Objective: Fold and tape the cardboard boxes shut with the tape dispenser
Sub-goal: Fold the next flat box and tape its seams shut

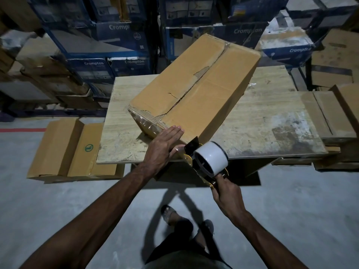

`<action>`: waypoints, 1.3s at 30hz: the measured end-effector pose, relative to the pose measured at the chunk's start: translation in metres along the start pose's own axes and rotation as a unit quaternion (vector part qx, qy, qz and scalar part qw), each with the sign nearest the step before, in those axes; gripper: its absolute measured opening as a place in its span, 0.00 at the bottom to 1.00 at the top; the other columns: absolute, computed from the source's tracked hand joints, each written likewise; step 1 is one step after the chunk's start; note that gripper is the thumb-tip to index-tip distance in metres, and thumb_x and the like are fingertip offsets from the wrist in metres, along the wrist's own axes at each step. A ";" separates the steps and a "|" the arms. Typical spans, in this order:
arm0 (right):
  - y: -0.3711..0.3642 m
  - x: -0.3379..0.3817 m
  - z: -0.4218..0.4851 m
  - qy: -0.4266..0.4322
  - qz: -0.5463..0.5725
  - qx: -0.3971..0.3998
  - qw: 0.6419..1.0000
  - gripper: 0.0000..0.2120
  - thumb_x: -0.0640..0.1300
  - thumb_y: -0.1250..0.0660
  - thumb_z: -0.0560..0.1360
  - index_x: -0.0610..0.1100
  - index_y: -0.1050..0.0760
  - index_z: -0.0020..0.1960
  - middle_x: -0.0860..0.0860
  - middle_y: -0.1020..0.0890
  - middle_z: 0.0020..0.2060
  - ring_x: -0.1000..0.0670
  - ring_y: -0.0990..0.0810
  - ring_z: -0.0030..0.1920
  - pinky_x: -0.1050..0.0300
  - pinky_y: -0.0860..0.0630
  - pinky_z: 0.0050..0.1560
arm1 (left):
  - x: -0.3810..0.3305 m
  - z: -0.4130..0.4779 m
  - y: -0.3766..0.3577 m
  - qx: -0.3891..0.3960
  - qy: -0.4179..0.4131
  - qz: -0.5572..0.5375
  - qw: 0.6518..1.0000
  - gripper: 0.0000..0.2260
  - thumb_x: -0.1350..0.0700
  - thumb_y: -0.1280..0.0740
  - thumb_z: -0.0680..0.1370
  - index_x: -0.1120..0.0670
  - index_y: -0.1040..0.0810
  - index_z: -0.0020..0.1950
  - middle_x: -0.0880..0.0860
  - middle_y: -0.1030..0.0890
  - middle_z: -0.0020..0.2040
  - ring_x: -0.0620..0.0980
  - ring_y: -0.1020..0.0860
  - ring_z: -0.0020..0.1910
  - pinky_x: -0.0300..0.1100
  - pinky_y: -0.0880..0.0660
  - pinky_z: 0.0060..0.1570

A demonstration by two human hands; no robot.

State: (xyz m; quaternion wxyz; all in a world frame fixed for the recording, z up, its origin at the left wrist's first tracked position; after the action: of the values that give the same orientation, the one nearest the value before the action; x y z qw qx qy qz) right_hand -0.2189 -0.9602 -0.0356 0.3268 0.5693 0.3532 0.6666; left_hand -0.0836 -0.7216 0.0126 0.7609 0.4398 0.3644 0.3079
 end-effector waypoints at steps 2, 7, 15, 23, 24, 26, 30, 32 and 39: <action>0.003 0.005 -0.005 -0.008 0.010 0.002 1.000 0.25 0.34 0.26 0.70 0.47 0.31 0.62 0.43 0.19 0.37 0.38 0.21 0.33 0.50 0.26 0.29 | -0.002 0.001 0.002 0.009 0.011 -0.002 1.000 0.26 0.44 0.36 0.82 0.56 0.28 0.76 0.57 0.26 0.74 0.54 0.29 0.75 0.53 0.35 0.75; 0.015 0.019 -0.004 -0.024 0.057 0.014 0.998 0.24 0.38 0.34 0.74 0.50 0.35 0.68 0.45 0.20 0.39 0.42 0.23 0.36 0.48 0.26 0.33 | -0.006 0.001 0.009 0.032 0.040 -0.016 0.999 0.27 0.41 0.38 0.82 0.54 0.28 0.77 0.55 0.28 0.76 0.52 0.31 0.76 0.54 0.35 0.76; -0.055 0.019 -0.091 -0.160 0.086 0.264 0.947 0.37 0.70 0.55 0.64 0.75 0.59 0.73 0.45 0.19 0.59 0.39 0.20 0.59 0.49 0.26 0.53 | -0.018 0.029 0.009 0.036 0.124 -0.046 0.991 0.27 0.44 0.30 0.80 0.51 0.29 0.77 0.50 0.30 0.78 0.49 0.34 0.79 0.50 0.36 0.78; -0.003 -0.073 -0.035 -0.284 0.296 0.049 0.911 0.17 0.45 0.27 0.72 0.60 0.29 0.55 0.53 0.17 0.35 0.52 0.20 0.30 0.49 0.22 0.37 | -0.021 0.025 0.005 0.035 0.122 -0.037 0.991 0.28 0.43 0.32 0.81 0.51 0.30 0.78 0.51 0.32 0.79 0.50 0.36 0.79 0.52 0.37 0.78; -0.003 -0.086 -0.026 -0.320 0.317 0.016 0.893 0.17 0.46 0.27 0.71 0.59 0.28 0.56 0.51 0.16 0.37 0.48 0.20 0.31 0.47 0.22 0.38 | -0.022 0.024 0.003 0.038 0.123 -0.035 0.991 0.28 0.43 0.32 0.81 0.51 0.31 0.78 0.51 0.33 0.79 0.50 0.37 0.80 0.53 0.36 0.78; -0.006 -0.107 -0.002 -0.380 0.376 -0.030 0.844 0.16 0.41 0.28 0.74 0.54 0.29 0.57 0.44 0.17 0.36 0.44 0.21 0.29 0.48 0.23 0.33 | -0.019 0.025 0.002 0.042 0.125 -0.029 0.991 0.28 0.43 0.32 0.81 0.51 0.31 0.79 0.51 0.33 0.79 0.50 0.37 0.80 0.53 0.36 0.78; -0.018 -0.141 0.052 -0.459 0.472 -0.082 0.748 0.16 0.33 0.33 0.77 0.43 0.32 0.62 0.42 0.23 0.32 0.47 0.26 0.25 0.55 0.27 0.27 | -0.017 0.024 -0.001 0.029 0.118 -0.001 0.993 0.28 0.42 0.33 0.80 0.53 0.29 0.78 0.53 0.30 0.78 0.53 0.33 0.78 0.54 0.35 0.77; -0.025 -0.157 0.068 -0.473 0.479 -0.096 0.734 0.17 0.33 0.33 0.77 0.43 0.31 0.63 0.41 0.23 0.33 0.47 0.26 0.26 0.55 0.26 0.27 | -0.019 0.021 -0.002 0.002 0.108 0.014 0.994 0.27 0.43 0.32 0.80 0.55 0.27 0.76 0.55 0.26 0.75 0.55 0.29 0.75 0.52 0.35 0.75; -0.057 -0.187 0.110 -0.489 0.545 -0.084 0.677 0.20 0.36 0.32 0.79 0.45 0.36 0.66 0.42 0.23 0.34 0.46 0.23 0.29 0.53 0.24 0.29 | -0.015 0.019 -0.008 -0.056 0.039 0.099 0.993 0.26 0.40 0.37 0.81 0.57 0.22 0.71 0.58 0.20 0.69 0.55 0.22 0.68 0.50 0.32 0.71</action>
State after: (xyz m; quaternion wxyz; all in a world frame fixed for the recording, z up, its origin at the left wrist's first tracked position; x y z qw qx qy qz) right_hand -0.0820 -1.0748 -0.1713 0.0786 0.8756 -0.2869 0.3806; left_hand -0.0753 -0.7455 0.0167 0.7351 0.4183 0.3307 0.4185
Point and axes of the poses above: each hand's wrist, its own z-axis towards the middle knuckle, its own y-axis out of the back of the hand, x = y × z, the point moved 4 cm from there along z, towards the middle knuckle
